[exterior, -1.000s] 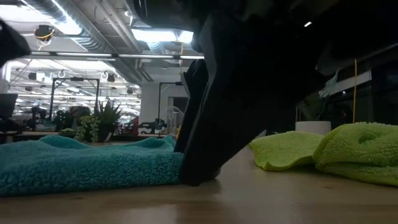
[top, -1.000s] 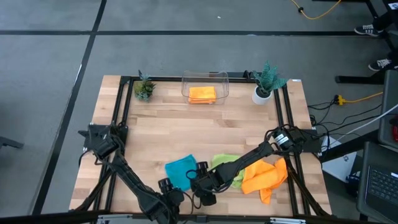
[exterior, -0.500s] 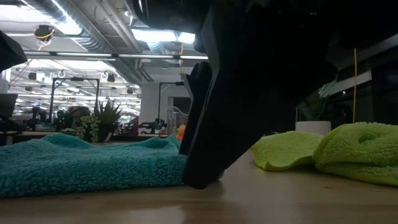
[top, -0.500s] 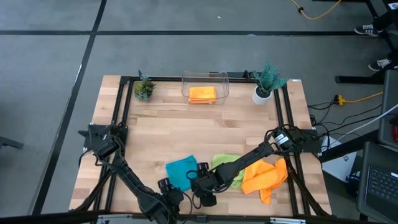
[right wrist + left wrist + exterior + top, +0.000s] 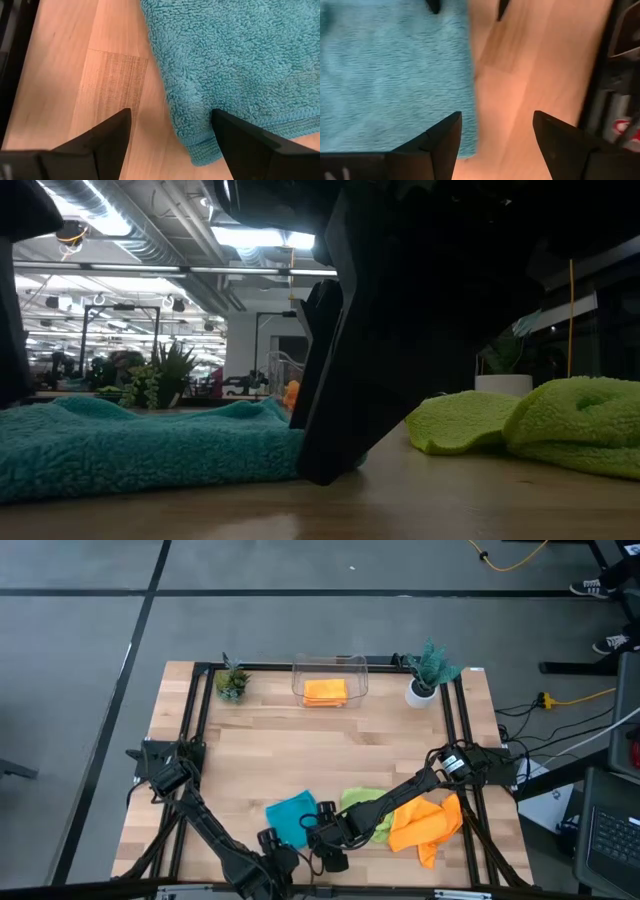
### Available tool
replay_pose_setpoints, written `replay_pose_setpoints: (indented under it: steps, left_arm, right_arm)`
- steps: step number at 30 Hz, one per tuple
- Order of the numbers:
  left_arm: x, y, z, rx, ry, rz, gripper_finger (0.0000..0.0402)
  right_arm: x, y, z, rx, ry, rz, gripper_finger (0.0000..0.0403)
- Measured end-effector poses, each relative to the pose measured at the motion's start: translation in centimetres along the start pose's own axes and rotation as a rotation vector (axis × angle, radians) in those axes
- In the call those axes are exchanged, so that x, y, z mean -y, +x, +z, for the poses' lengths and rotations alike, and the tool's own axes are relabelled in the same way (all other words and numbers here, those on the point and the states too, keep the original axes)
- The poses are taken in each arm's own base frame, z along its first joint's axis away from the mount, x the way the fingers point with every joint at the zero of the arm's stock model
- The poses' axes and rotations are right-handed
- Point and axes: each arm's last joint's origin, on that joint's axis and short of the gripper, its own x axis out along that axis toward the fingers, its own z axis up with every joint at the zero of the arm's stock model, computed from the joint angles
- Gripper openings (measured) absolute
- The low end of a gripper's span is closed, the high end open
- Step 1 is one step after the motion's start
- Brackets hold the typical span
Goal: Fold microfiber towels
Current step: Fold the blue towel
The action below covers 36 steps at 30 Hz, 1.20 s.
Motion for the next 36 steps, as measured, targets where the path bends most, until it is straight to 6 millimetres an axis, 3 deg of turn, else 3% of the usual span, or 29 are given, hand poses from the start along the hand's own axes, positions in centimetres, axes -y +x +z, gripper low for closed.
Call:
replay_pose_setpoints:
  steps: [16, 24, 36]
  left_arm:
    - [-0.4, 0.2, 0.3, -0.019, 0.0, 0.024, 0.0239]
    - [-1.0, 1.7, -0.2, -0.073, -0.048, -0.007, 0.0239]
    - [-1.6, 2.3, -0.9, -0.097, -0.055, 0.01, 0.0239]
  right_arm:
    - [-0.1, 0.0, 0.0, -0.006, 0.024, 0.017, 0.0279]
    - [-0.1, 0.0, 0.0, -0.006, 0.026, 0.017, 0.0279]
    - [-0.3, -0.1, -0.2, -0.018, 0.02, 0.013, 0.0279]
